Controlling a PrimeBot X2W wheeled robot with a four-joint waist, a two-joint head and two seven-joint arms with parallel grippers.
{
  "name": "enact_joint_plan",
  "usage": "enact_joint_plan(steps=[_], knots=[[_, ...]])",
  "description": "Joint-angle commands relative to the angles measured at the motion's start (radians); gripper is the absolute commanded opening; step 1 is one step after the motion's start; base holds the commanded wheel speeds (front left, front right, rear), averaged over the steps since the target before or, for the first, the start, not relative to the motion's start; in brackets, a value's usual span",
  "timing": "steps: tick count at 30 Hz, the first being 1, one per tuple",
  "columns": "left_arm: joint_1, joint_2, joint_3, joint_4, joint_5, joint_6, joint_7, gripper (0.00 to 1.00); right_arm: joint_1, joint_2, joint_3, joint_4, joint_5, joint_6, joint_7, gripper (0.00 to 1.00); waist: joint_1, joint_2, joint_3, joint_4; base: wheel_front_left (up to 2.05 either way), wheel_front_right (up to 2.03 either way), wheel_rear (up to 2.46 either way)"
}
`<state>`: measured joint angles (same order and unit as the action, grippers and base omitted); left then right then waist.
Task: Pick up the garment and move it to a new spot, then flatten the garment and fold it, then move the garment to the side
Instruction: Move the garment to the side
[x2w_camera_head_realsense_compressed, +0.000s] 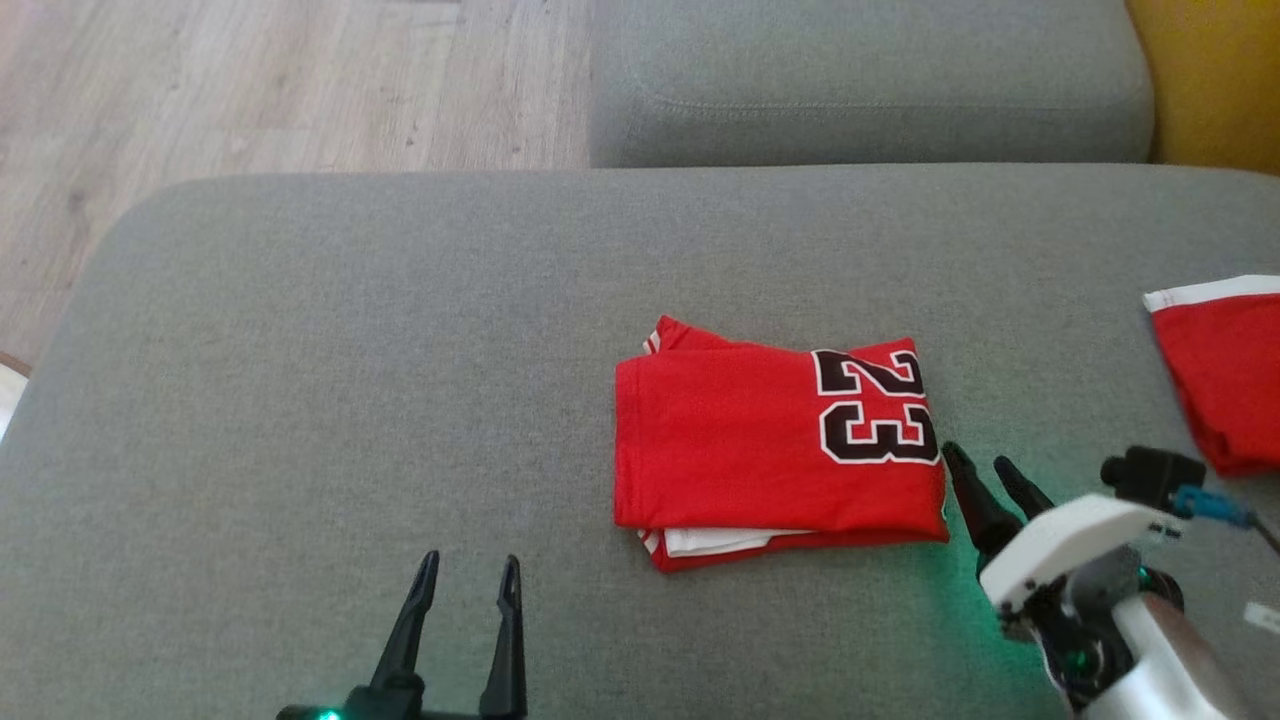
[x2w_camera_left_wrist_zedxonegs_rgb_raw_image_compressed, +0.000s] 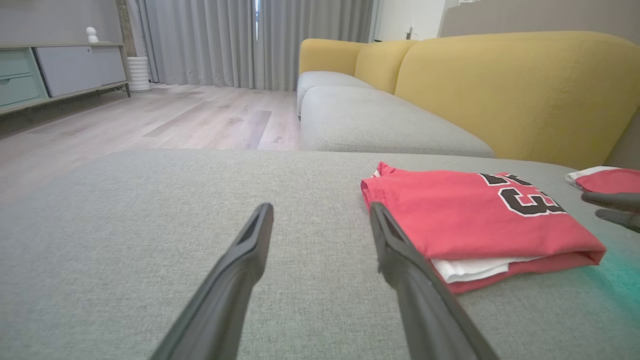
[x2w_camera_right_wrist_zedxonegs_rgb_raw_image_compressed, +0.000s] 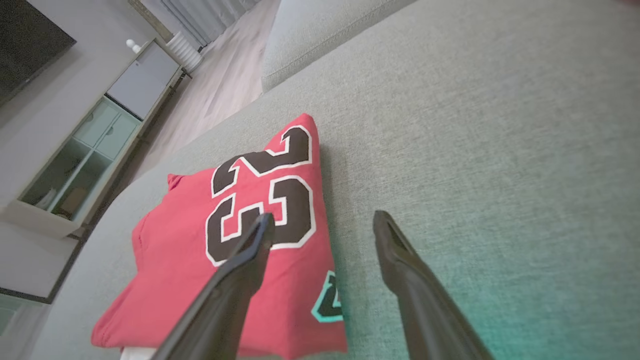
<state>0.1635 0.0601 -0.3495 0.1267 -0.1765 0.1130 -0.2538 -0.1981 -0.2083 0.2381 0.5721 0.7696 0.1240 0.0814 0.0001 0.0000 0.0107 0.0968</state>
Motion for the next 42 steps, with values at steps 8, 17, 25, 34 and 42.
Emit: enact_joint_plan(steps=[8,17,25,34,42], knots=[[-0.087,-0.01,0.0,-0.02,0.003,-0.007,-0.008,1.0,-0.139,-0.035,0.078,0.058,0.155,0.007,0.053,1.0,-0.0001,0.0,0.044,0.03,0.0,0.0,0.0],[-0.118,-0.01,-0.019,-0.021,0.015,0.002,-0.008,1.0,-0.18,-0.056,0.177,0.094,0.249,0.007,0.037,0.0,-0.0001,0.0,0.069,0.032,0.0,0.0,0.0],[-0.145,-0.01,-0.018,-0.045,0.024,0.006,-0.008,1.0,-0.251,-0.202,0.259,0.033,0.263,0.007,-0.014,0.0,-0.0001,0.0,0.13,-0.07,0.0,0.0,0.0],[-0.223,-0.01,-0.029,-0.046,0.035,0.0,-0.008,1.0,-0.388,-0.396,0.267,0.014,0.215,0.007,-0.019,0.0,-0.0001,0.0,0.234,-0.179,0.0,0.0,0.0],[-0.283,-0.01,-0.02,-0.034,0.045,-0.009,-0.008,1.0,-0.489,-0.568,0.207,0.017,0.17,0.007,0.007,0.0,-0.0001,0.0,0.296,-0.23,0.0,0.0,0.0]])
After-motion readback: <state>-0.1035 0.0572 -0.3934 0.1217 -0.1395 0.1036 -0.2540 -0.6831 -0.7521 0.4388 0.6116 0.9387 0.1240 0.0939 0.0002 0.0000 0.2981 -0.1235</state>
